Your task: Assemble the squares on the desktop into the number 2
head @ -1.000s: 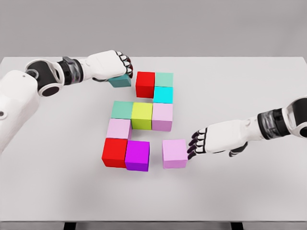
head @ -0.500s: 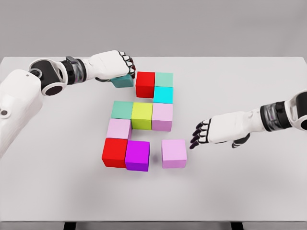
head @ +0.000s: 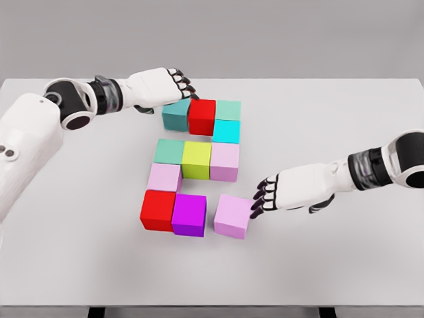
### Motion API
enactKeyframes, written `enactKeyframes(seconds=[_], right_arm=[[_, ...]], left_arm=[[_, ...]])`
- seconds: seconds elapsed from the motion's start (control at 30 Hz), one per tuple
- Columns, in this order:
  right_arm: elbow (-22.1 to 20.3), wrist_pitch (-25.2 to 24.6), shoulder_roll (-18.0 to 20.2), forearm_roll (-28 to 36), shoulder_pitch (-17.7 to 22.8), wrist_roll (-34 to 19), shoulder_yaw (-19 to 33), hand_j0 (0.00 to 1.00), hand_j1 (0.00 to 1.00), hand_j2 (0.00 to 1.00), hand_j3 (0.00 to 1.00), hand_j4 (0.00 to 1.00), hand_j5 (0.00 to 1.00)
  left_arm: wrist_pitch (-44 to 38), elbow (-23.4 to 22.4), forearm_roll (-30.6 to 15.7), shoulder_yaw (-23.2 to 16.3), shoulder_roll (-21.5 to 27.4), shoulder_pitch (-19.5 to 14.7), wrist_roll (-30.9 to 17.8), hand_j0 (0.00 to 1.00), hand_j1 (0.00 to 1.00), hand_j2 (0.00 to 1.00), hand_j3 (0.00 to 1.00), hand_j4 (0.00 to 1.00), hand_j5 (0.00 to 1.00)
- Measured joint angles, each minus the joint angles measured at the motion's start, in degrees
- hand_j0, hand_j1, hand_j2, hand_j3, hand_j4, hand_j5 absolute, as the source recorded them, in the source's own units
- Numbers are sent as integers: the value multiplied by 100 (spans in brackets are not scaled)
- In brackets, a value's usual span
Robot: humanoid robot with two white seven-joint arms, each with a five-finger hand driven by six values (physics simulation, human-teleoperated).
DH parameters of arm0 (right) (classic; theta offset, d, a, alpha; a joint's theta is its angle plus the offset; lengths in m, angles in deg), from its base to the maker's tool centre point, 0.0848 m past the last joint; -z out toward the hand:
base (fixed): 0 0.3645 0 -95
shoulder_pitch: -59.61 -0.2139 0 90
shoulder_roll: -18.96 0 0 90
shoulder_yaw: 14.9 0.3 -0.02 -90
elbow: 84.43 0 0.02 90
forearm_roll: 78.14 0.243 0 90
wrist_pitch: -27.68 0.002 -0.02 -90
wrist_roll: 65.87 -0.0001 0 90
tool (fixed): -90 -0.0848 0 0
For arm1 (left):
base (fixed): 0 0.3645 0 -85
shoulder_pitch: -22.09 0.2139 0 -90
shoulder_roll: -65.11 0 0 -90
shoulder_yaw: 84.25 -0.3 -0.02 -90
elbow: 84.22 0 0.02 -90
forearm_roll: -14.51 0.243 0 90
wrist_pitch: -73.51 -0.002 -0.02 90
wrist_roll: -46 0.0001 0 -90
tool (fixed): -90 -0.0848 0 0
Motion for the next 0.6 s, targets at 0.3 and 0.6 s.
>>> enactKeyframes(seconds=[0.3,0.6], right_arm=[[62,0,13,8,0,0,7,99,99,99,99,99,99],[116,0,-25,-29,0,0,7,99,99,99,99,99,99]], left_arm=[[0,-158,-70,190,78,-53,14,100,100,100,100,100,100],[0,-372,-89,371,231,-53,29,100,100,100,100,100,100]])
